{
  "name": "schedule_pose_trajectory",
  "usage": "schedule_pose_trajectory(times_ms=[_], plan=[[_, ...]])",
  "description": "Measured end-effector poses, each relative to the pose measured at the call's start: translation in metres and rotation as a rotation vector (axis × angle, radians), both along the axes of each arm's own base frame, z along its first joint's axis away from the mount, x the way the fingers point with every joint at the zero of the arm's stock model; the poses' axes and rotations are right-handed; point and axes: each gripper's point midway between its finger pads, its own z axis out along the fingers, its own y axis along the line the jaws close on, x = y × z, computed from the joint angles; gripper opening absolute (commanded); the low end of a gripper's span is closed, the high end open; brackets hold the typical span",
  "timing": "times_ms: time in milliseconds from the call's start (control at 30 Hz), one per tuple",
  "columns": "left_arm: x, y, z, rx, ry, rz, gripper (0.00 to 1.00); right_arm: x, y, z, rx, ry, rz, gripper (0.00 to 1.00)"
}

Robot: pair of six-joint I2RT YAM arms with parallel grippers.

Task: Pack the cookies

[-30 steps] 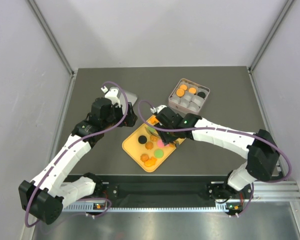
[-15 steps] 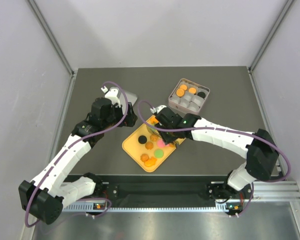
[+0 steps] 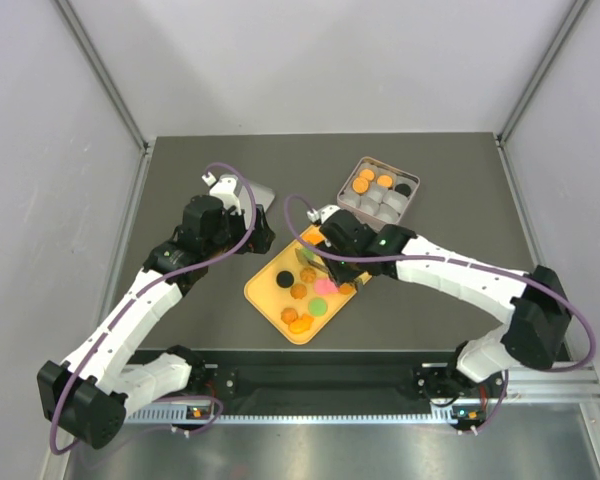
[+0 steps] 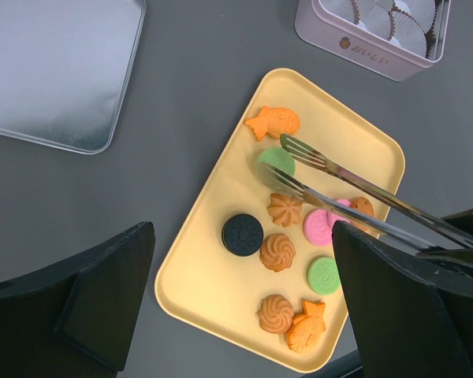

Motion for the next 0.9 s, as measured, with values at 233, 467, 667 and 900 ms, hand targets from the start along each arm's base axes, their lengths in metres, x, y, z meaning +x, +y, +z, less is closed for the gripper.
schedule_pose_trajectory(times_ms=[233, 467, 667, 900], plan=[[0.0, 0.0, 0.0, 0.0, 0.0, 0.0, 0.99, 0.01, -0.016, 0.029, 0.073, -0.033, -0.029, 0.35], [0.0, 0.0, 0.0, -0.001, 0.0, 0.0, 0.99, 0.057, -0.067, 0.041, 0.066, -0.073, -0.191, 0.35], [0.0, 0.0, 0.0, 0.0, 0.0, -0.001, 0.99, 0.094, -0.113, 0.046, 0.045, -0.112, -0.337, 0.35], [0.0, 0.0, 0.0, -0.001, 0.0, -0.001, 0.99, 0.129, -0.137, 0.036, 0.018, -0.127, -0.437, 0.35]])
